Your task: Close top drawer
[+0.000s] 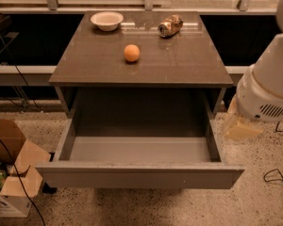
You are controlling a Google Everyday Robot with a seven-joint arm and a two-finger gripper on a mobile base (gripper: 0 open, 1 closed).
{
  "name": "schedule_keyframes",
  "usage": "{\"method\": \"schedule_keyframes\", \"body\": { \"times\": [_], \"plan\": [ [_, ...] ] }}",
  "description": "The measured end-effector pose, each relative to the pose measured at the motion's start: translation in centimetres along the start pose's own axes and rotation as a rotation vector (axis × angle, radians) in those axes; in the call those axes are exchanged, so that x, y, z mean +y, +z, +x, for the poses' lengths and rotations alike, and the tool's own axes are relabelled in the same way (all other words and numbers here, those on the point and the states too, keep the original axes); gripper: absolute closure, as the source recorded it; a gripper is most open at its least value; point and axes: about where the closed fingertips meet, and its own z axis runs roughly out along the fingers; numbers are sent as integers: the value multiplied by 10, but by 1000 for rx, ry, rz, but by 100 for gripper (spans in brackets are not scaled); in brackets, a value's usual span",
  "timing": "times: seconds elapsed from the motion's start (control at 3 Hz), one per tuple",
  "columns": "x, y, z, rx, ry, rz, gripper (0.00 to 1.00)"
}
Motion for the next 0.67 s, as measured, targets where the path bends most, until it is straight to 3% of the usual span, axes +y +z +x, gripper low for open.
{"method": "schedule_keyframes", "body": {
  "times": [0.33,0.67],
  "plan": [
    [36,71,23,36,49,-122,100],
    [39,73,25,42,48,-130,100]
  ]
}}
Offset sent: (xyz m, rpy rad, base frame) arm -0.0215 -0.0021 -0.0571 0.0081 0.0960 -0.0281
